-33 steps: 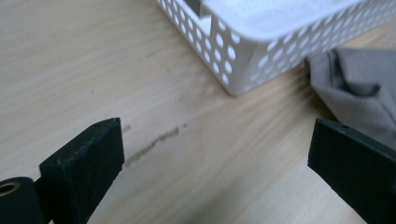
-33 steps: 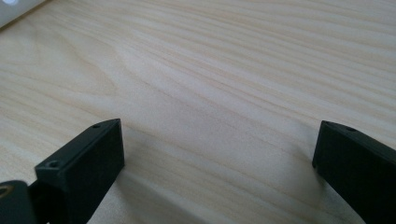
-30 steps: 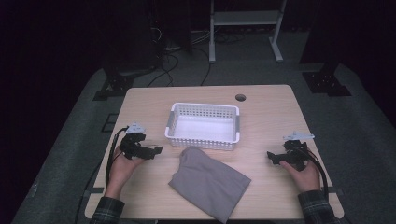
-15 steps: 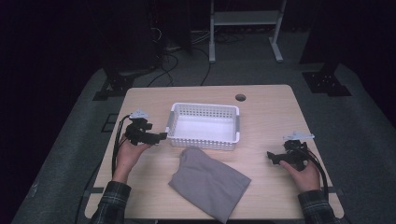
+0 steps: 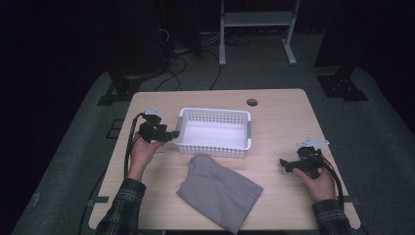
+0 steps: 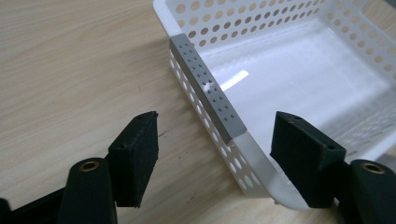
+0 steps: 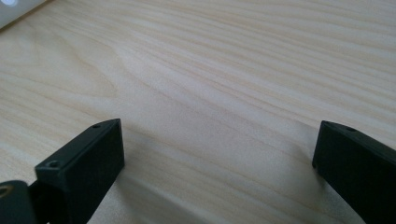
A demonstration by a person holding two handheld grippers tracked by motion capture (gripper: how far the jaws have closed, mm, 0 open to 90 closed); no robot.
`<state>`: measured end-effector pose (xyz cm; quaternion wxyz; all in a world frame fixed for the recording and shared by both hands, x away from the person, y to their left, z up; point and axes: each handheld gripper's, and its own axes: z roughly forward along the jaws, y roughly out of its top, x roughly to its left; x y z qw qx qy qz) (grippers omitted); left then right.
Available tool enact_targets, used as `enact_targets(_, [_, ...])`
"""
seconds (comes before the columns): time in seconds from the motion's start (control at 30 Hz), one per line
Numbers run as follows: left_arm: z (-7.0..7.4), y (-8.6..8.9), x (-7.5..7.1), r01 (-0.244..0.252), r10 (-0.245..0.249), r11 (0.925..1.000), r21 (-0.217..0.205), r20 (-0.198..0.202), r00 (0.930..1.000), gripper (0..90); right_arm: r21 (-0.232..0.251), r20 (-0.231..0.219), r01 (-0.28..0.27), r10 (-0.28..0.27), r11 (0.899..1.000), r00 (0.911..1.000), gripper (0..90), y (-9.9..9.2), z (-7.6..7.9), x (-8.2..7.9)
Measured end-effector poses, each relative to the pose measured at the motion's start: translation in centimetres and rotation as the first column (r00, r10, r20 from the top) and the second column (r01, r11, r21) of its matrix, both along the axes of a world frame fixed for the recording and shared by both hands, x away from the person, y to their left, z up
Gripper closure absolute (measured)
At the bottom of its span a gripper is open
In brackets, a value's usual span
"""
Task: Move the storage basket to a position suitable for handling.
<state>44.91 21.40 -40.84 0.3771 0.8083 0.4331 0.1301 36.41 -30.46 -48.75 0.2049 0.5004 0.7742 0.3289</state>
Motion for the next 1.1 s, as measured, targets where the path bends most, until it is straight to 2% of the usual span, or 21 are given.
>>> enact_targets(0.1, [0.0,-0.4,0.5,-0.005,0.005,0.9997,0.022,0.001,1.0,38.3,0.0,0.0,0.0,0.0,1.0,1.0,1.4,0.0,0.0,0.0])
enact_targets(0.17, [-0.1,-0.7,0.7,-0.01,0.01,0.9997,0.021,0.003,0.9999,41.9,0.0,0.0,0.0,0.0,1.0,1.0,1.5,0.0,0.0,0.0])
enact_targets(0.27, [-0.3,-0.9,1.0,-0.011,0.011,0.9997,0.023,-0.021,0.9997,45.6,0.0,0.0,0.0,0.0,1.0,1.0,1.5,0.0,0.0,0.0])
enact_targets(0.33, [-0.3,-1.2,1.1,-0.011,0.012,0.9996,0.026,-0.021,0.9997,49.7,0.0,0.0,0.0,0.0,1.0,1.0,1.5,0.0,0.0,0.0])
enact_targets(0.47, [-0.2,-1.9,1.5,-0.011,0.012,0.9982,0.059,-0.016,0.9998,57.1,0.0,0.0,0.0,0.0,1.0,1.0,1.5,0.0,0.0,0.0])
enact_targets(0.5, [-0.2,-2.0,1.6,-0.017,0.017,0.9977,0.066,-0.009,0.9998,61.3,0.0,0.0,0.0,0.0,1.0,1.0,1.5,0.0,0.0,0.0])
enact_targets(0.6, [-0.1,-2.4,1.9,-0.031,0.031,0.9954,0.091,0.002,0.9995,64.9,0.0,0.0,0.0,0.0,1.0,1.0,1.5,0.0,0.0,0.0])
enact_targets(0.8, [-0.1,-2.8,2.9,-0.076,0.075,0.9924,0.097,0.016,0.9971,69.1,0.0,0.0,-0.001,0.001,1.0,1.0,1.5,0.0,0.0,0.0])
enact_targets(0.93, [0.1,-3.3,3.5,-0.097,0.094,0.9894,0.108,0.04,0.9948,72.4,0.0,0.0,-0.002,0.002,1.0,1.0,1.6,0.0,0.0,0.0])
enact_targets(1.0, [0.0,-3.3,3.9,-0.105,0.102,0.9896,0.099,0.035,0.9942,73.6,0.0,0.0,-0.002,0.002,1.0,1.0,1.5,0.0,0.0,0.0])
enact_targets(1.1, [0.2,-3.4,4.3,-0.112,0.109,0.9877,0.109,0.032,0.9935,75.1,0.0,0.0,-0.002,0.002,1.0,1.0,1.6,0.0,0.0,0.0])
